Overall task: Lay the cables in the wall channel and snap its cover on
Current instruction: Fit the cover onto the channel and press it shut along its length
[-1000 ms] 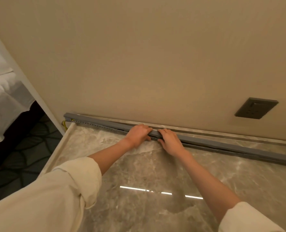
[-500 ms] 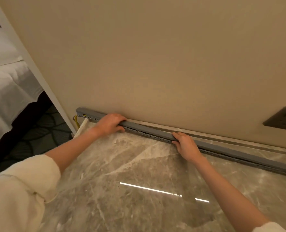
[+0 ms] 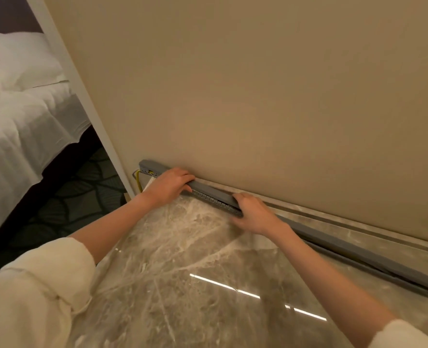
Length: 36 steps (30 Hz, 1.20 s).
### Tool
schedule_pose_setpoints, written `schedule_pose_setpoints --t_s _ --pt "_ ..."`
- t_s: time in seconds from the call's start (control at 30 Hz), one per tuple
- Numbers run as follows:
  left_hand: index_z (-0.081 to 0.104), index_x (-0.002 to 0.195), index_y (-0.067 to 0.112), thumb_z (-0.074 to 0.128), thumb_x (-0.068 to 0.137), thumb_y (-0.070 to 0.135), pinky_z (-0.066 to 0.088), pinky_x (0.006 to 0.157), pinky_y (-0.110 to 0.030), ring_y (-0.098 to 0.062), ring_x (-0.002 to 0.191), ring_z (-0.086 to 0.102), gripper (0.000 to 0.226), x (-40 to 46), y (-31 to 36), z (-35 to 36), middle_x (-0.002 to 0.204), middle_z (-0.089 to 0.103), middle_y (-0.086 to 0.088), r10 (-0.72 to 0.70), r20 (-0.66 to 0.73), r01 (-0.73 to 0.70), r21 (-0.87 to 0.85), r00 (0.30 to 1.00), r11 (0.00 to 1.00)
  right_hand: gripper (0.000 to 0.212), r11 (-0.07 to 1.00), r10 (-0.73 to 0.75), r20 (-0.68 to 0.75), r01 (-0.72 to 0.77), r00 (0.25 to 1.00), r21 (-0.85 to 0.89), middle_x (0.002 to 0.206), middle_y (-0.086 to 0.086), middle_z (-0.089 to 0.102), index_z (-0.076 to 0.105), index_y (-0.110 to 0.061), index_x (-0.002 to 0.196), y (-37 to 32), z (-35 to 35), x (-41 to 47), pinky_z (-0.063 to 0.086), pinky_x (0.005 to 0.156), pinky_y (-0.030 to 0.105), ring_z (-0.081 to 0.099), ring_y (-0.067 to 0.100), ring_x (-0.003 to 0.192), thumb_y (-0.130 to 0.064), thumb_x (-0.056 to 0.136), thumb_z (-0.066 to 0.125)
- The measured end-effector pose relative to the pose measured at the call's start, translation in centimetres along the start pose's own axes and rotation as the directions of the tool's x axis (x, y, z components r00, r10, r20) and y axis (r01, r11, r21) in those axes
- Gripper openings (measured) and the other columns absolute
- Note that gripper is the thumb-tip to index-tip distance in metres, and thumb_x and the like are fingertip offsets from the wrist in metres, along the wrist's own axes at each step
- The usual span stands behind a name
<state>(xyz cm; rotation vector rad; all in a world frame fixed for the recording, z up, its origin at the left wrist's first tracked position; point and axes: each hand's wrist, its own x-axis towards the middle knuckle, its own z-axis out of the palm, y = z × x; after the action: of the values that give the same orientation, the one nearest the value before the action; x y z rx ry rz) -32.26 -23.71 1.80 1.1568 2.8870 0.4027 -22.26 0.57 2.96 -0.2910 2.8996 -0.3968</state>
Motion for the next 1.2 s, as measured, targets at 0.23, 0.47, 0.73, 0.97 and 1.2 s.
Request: schedule_pose_setpoints --t_s 0.23,0.47,0.73,0.97,1.2 --pt "0.066 0.105 0.012 0.059 0.089 0.024 0.044 0.081 -0.038 -0.025 0.097 0.058 0.021 0.3 -0.2 -1.4 0.101 0.068 -0.007 -0.006 0.179 0.018 -0.066 0.984 0.998 0.038 0.993 -0.064 -0.008 0.065 0.998 0.100 0.106 0.012 0.063 0.056 -0.009 0.108 -4.4 1.5 5.6 0.046 0.074 0.036 0.060 0.029 0.096 -0.038 0.085 0.064" --pt "0.069 0.106 0.016 0.064 0.086 0.027 0.046 0.080 -0.037 -0.022 0.093 0.061 0.024 -0.7 0.0 -1.4 0.099 0.071 -0.004 -0.066 0.165 0.103 -0.226 0.984 0.969 0.028 0.957 -0.062 0.062 0.042 0.996 0.286 0.082 0.002 0.058 0.053 -0.014 0.093 -4.5 2.9 6.1 0.037 0.060 0.032 0.054 0.021 0.072 -0.039 0.086 0.063" --pt "0.035 0.131 0.006 0.079 0.071 0.036 0.033 0.099 -0.028 -0.020 0.113 0.039 0.080 -4.7 3.9 2.0 0.126 0.037 -0.012 -0.834 -0.372 0.486 -0.685 0.408 0.543 0.023 0.845 -0.044 0.192 -0.067 0.980 0.531 0.062 0.000 0.059 0.061 -0.010 0.097 -4.8 1.6 6.7 0.042 0.053 0.027 0.053 0.013 0.048 -0.030 0.087 0.065" --pt "0.052 0.059 0.017 0.052 0.093 0.013 0.052 0.077 -0.036 -0.025 0.073 0.063 0.034 -4.1 1.8 0.1 0.064 0.059 -0.003 -0.978 0.080 0.344 -0.939 0.195 -0.008 0.024 0.802 -0.102 0.285 -0.090 0.953 0.590 0.063 0.005 0.062 0.054 -0.016 0.071 -4.6 1.0 5.9 0.042 0.055 0.027 0.056 0.015 0.050 -0.028 0.089 0.064" --pt "0.055 0.105 -0.002 0.052 0.091 0.001 0.053 0.084 -0.033 -0.028 0.094 0.063 0.015 -4.3 0.8 0.1 0.098 0.062 -0.018 -0.885 0.308 0.169 -0.950 0.350 -0.263 0.016 0.690 -0.152 0.377 -0.175 0.913 0.702 0.065 0.007 0.061 0.058 -0.009 0.082 -4.0 0.4 5.2 0.046 0.052 0.027 0.054 0.012 0.045 -0.022 0.090 0.063"
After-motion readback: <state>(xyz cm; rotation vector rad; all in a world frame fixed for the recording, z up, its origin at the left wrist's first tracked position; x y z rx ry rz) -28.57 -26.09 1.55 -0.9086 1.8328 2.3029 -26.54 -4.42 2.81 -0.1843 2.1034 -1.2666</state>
